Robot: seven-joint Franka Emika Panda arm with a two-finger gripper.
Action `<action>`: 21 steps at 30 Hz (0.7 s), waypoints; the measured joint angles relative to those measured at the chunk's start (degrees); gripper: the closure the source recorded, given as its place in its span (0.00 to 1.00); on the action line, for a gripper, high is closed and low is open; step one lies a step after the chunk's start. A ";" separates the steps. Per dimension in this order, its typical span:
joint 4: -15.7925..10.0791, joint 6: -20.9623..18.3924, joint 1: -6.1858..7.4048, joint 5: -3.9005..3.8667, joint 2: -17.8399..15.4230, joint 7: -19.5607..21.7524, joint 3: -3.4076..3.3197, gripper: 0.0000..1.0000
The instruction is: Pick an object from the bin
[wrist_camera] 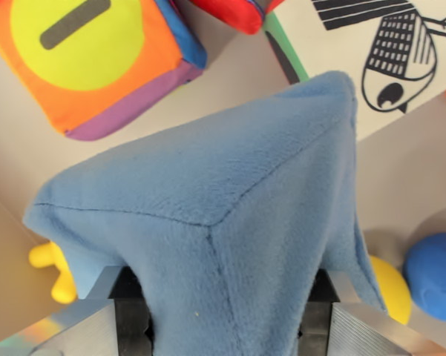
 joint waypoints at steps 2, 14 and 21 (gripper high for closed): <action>0.25 -1.29 0.00 0.03 -1.07 -0.01 0.00 1.00; 2.29 -8.20 0.00 0.11 -5.86 -0.06 0.00 1.00; 3.93 -12.23 0.00 0.14 -8.30 -0.07 0.00 1.00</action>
